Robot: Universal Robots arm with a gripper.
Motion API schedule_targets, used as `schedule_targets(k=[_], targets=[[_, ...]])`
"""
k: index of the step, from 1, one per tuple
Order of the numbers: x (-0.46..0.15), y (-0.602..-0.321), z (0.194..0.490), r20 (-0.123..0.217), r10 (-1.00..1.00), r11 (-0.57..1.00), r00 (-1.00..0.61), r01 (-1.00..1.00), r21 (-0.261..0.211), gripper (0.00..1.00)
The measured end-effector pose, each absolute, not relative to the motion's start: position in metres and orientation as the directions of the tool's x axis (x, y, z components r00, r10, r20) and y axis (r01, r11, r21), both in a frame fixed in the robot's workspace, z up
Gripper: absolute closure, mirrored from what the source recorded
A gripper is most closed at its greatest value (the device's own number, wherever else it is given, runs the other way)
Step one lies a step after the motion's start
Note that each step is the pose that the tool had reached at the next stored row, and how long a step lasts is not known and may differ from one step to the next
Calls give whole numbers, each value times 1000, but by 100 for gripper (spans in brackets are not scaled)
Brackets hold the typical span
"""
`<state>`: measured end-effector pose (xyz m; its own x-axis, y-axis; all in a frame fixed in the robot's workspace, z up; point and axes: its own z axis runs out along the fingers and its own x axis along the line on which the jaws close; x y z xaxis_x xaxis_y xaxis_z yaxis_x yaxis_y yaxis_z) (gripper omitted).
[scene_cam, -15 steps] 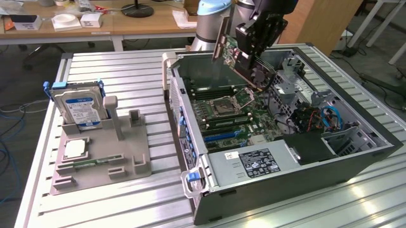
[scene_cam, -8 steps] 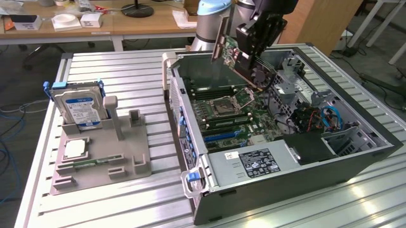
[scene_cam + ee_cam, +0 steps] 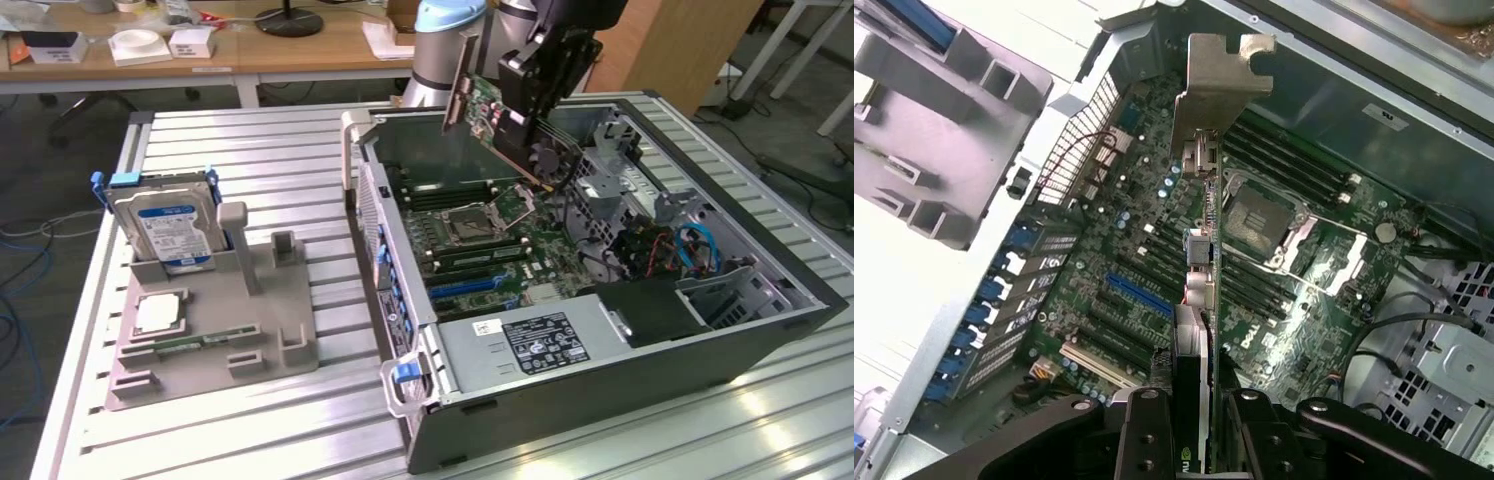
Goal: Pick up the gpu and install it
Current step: 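Insert the gpu into the slot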
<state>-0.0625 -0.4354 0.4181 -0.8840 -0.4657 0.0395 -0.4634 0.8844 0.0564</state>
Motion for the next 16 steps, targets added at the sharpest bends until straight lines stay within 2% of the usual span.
schedule_targets(k=[16], targets=[[-63, -435, 418, 39, -518, 855, -854, -516, 56, 73]])
